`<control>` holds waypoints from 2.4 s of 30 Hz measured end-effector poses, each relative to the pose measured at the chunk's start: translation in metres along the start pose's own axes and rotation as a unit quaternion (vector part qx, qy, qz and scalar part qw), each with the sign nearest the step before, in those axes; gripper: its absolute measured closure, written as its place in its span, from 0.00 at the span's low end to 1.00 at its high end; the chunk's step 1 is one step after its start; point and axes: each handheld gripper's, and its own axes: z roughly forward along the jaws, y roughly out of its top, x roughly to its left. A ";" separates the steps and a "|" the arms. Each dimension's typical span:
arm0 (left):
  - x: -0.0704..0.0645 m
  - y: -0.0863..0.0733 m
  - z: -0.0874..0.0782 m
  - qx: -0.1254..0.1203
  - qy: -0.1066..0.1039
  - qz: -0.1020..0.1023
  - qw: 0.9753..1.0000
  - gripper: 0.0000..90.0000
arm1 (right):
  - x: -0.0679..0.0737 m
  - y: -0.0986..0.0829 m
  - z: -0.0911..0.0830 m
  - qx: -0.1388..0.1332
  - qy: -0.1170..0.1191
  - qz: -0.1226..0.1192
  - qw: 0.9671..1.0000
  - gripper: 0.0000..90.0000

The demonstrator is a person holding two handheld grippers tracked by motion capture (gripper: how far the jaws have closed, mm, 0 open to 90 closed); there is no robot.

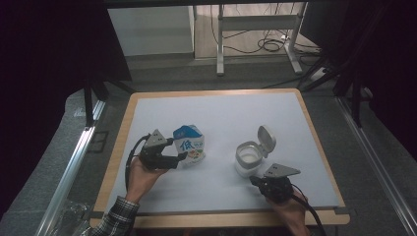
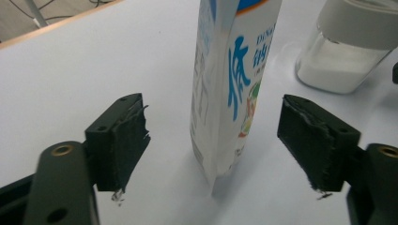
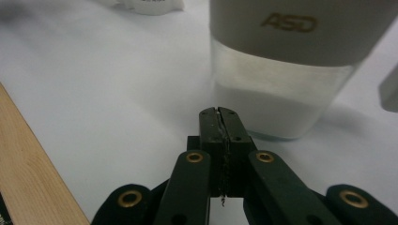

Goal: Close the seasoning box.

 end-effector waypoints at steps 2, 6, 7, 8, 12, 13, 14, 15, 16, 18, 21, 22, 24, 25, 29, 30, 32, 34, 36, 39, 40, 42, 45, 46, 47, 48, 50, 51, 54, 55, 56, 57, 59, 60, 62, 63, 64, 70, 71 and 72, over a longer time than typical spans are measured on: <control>-0.001 -0.005 0.000 0.002 0.000 -0.007 1.000 0.22 | -0.003 0.000 -0.002 -0.001 -0.004 0.001 1.000 0.99; -0.002 -0.013 0.000 0.010 0.004 -0.017 1.000 0.17 | -0.008 0.000 -0.007 -0.003 -0.009 0.006 1.000 0.99; -0.002 -0.015 0.000 0.011 0.005 -0.021 1.000 0.16 | -0.012 0.000 -0.009 -0.006 -0.011 0.012 1.000 0.99; -0.003 -0.017 0.000 0.012 0.005 -0.024 1.000 0.16 | -0.012 0.000 -0.009 -0.006 -0.011 0.012 1.000 0.99; -0.005 -0.025 0.001 0.020 0.004 -0.030 0.999 0.14 | -0.018 0.003 -0.014 -0.010 -0.015 0.015 1.000 0.99; -0.006 -0.029 0.001 0.024 0.005 -0.031 0.999 0.13 | -0.020 0.004 -0.016 -0.012 -0.020 0.016 1.000 0.99; -0.006 -0.029 0.001 0.024 0.005 -0.031 0.999 0.13 | -0.020 0.004 -0.016 -0.012 -0.020 0.016 1.000 0.99; -0.007 -0.031 0.002 0.026 0.005 -0.032 0.999 0.13 | -0.022 0.005 -0.017 -0.013 -0.020 0.016 1.000 0.99; -0.008 -0.033 0.002 0.028 0.006 -0.031 0.999 0.13 | -0.023 0.005 -0.017 -0.014 -0.020 0.019 1.000 0.99; -0.011 -0.039 0.003 0.037 0.011 -0.030 0.999 0.11 | -0.028 0.007 -0.019 -0.014 -0.023 0.023 0.999 0.99; -0.012 -0.045 0.004 0.043 0.011 -0.039 0.998 0.09 | -0.031 0.009 -0.021 -0.018 -0.023 0.028 0.999 0.99; -0.012 -0.045 0.004 0.043 0.011 -0.039 0.998 0.08 | -0.031 0.009 -0.021 -0.018 -0.023 0.028 0.999 0.99; -0.013 -0.050 0.005 0.047 0.013 -0.043 0.998 0.08 | -0.033 0.011 -0.022 -0.017 -0.025 0.029 0.999 0.99; -0.013 -0.052 0.005 0.049 0.012 -0.045 0.998 0.07 | -0.035 0.011 -0.022 -0.019 -0.026 0.030 0.999 0.99; -0.014 -0.059 0.007 0.057 0.014 -0.054 0.997 0.05 | -0.039 0.014 -0.023 -0.018 -0.032 0.031 0.999 0.99; -0.015 -0.061 0.007 0.059 0.015 -0.055 0.997 0.05 | -0.040 0.015 -0.023 -0.018 -0.032 0.033 0.999 0.99; -0.016 -0.066 0.008 0.066 0.018 -0.060 0.996 0.04 | -0.044 0.016 -0.025 -0.018 -0.033 0.037 0.999 0.99; -0.017 -0.070 0.008 0.069 0.021 -0.061 0.996 0.03 | -0.047 0.017 -0.026 -0.019 -0.034 0.041 0.998 0.99; -0.018 -0.071 0.008 0.070 0.023 -0.061 0.995 0.03 | -0.049 0.018 -0.026 -0.021 -0.033 0.042 0.998 0.99; -0.021 -0.076 0.010 0.078 0.028 -0.062 0.995 0.03 | -0.055 0.022 -0.029 -0.025 -0.029 0.050 0.998 0.99; -0.021 -0.076 0.010 0.078 0.028 -0.062 0.995 0.03 | -0.055 0.022 -0.029 -0.025 -0.029 0.050 0.998 0.99; -0.022 -0.077 0.011 0.083 0.031 -0.060 0.994 0.02 | -0.058 0.024 -0.030 -0.026 -0.031 0.052 0.998 0.99; -0.022 -0.081 0.012 0.089 0.035 -0.061 0.994 0.02 | -0.062 0.028 -0.033 -0.027 -0.033 0.055 0.998 0.99; -0.022 -0.081 0.012 0.089 0.035 -0.061 0.994 0.02 | -0.062 0.028 -0.033 -0.027 -0.033 0.055 0.998 0.99; -0.022 -0.081 0.012 0.091 0.036 -0.062 0.993 0.02 | -0.065 0.030 -0.034 -0.030 -0.034 0.057 0.997 0.99; -0.022 -0.080 0.012 0.091 0.037 -0.062 0.993 0.02 | -0.065 0.031 -0.034 -0.032 -0.035 0.057 0.997 0.99; -0.022 -0.080 0.013 0.095 0.040 -0.062 0.993 0.03 | -0.066 0.032 -0.035 -0.032 -0.034 0.056 0.997 0.99; -0.023 -0.080 0.014 0.099 0.043 -0.061 0.992 0.03 | -0.067 0.034 -0.036 -0.034 -0.034 0.057 0.997 0.99; -0.025 -0.079 0.016 0.112 0.051 -0.043 0.991 0.02 | -0.071 0.039 -0.038 -0.036 -0.035 0.057 0.997 0.99; -0.025 -0.079 0.017 0.110 0.051 -0.047 0.992 0.01 | -0.072 0.040 -0.038 -0.037 -0.037 0.057 0.997 0.99; -0.025 -0.079 0.017 0.110 0.051 -0.047 0.992 0.01 | -0.073 0.041 -0.039 -0.036 -0.037 0.057 0.997 0.99; -0.025 -0.079 0.017 0.110 0.051 -0.047 0.991 0.01 | -0.075 0.043 -0.039 -0.038 -0.034 0.059 0.997 0.99; -0.025 -0.079 0.017 0.110 0.051 -0.047 0.991 0.01 | -0.076 0.044 -0.039 -0.038 -0.036 0.060 0.997 0.99; -0.025 -0.079 0.017 0.110 0.050 -0.048 0.991 0.01 | -0.077 0.045 -0.039 -0.037 -0.034 0.062 0.997 0.99; -0.025 -0.080 0.017 0.111 0.050 -0.047 0.991 0.01 | -0.080 0.048 -0.040 -0.040 -0.033 0.065 0.997 0.99; -0.025 -0.080 0.017 0.111 0.050 -0.047 0.991 0.01 | -0.080 0.050 -0.041 -0.041 -0.032 0.066 0.996 0.99; -0.025 -0.080 0.017 0.111 0.050 -0.047 0.991 0.01 | -0.080 0.050 -0.041 -0.041 -0.032 0.066 0.996 0.99; -0.026 -0.080 0.017 0.111 0.051 -0.046 0.991 0.01 | -0.082 0.061 -0.043 -0.051 -0.025 0.064 0.996 0.99; -0.026 -0.080 0.017 0.111 0.051 -0.046 0.991 0.01 | -0.081 0.063 -0.043 -0.053 -0.023 0.063 0.996 0.99; -0.026 -0.080 0.017 0.111 0.051 -0.046 0.991 0.01 | -0.081 0.063 -0.043 -0.053 -0.023 0.063 0.996 0.99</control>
